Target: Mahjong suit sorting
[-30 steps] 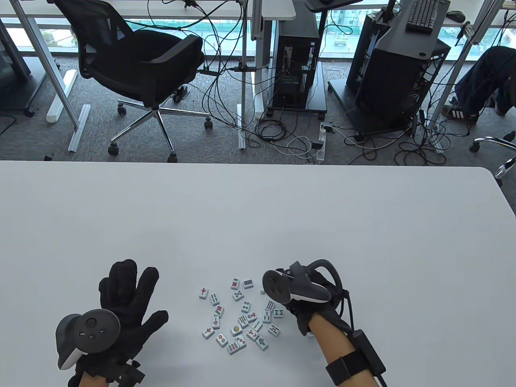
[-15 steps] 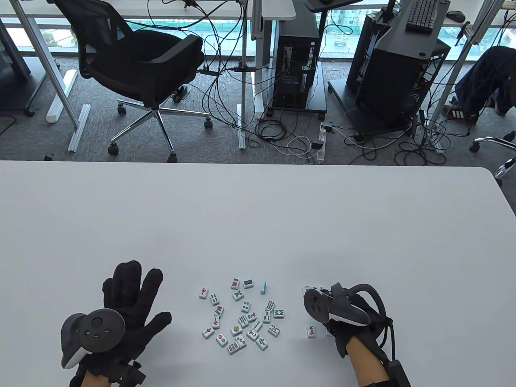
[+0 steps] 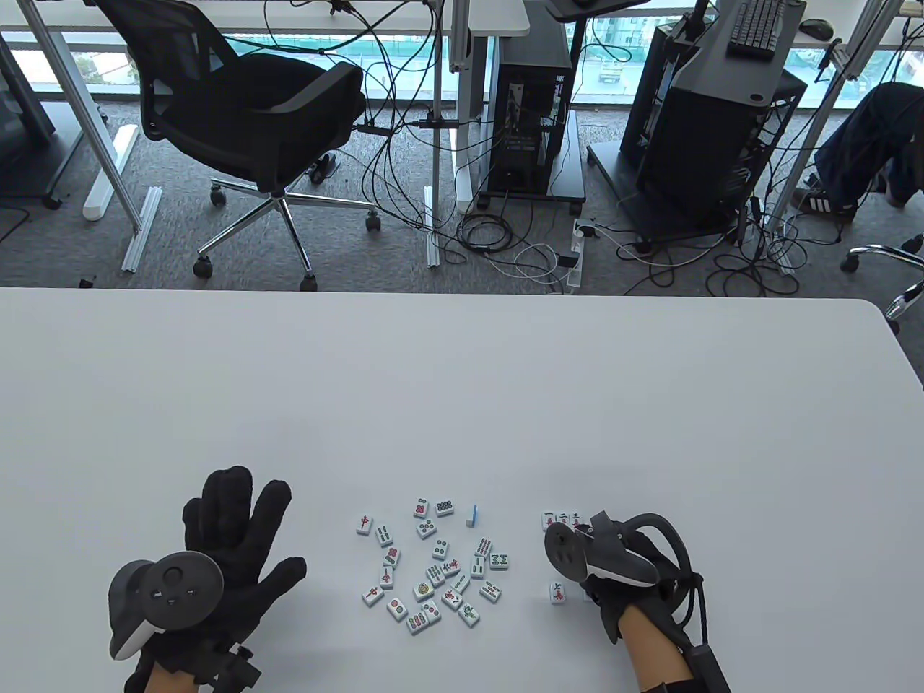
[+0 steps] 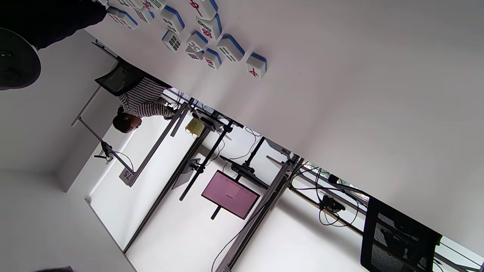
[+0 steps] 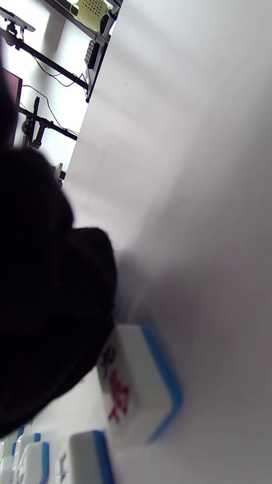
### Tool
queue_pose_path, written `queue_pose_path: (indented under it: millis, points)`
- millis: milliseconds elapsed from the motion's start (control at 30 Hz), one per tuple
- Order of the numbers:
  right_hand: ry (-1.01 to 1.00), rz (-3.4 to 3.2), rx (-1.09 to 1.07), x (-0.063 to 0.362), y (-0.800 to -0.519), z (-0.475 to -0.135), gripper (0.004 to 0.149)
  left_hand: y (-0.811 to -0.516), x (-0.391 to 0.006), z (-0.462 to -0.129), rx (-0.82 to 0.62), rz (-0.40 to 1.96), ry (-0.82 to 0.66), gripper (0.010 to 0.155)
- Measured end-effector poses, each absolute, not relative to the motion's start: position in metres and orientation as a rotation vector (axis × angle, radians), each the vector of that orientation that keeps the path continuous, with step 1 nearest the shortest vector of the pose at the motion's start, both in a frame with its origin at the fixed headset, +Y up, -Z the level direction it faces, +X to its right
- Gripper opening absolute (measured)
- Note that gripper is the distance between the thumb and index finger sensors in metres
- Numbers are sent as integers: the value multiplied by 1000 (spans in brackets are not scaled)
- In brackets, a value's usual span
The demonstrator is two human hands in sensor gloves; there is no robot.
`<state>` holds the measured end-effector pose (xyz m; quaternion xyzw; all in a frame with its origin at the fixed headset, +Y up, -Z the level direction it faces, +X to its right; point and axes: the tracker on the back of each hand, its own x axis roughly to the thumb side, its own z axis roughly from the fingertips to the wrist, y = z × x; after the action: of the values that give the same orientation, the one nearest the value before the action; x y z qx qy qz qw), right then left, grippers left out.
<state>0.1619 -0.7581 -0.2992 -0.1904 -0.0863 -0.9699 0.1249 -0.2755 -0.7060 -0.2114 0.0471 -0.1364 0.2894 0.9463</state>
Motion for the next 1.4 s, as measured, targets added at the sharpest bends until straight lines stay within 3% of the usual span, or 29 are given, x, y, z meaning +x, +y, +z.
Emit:
queue_pose_path:
  millis: [333,933,1400]
  points:
    - [-205,-2841,-549,160,-753,-296,56,-706,-275,-211,95,590,-279,82]
    - [186,-3027,-640,133,-692,-275,54,-706,-275,-212,91,586,-285,82]
    - [-23,-2951,-765,80,-726,-283,48,-706,-274,-212,98,592,-287,82]
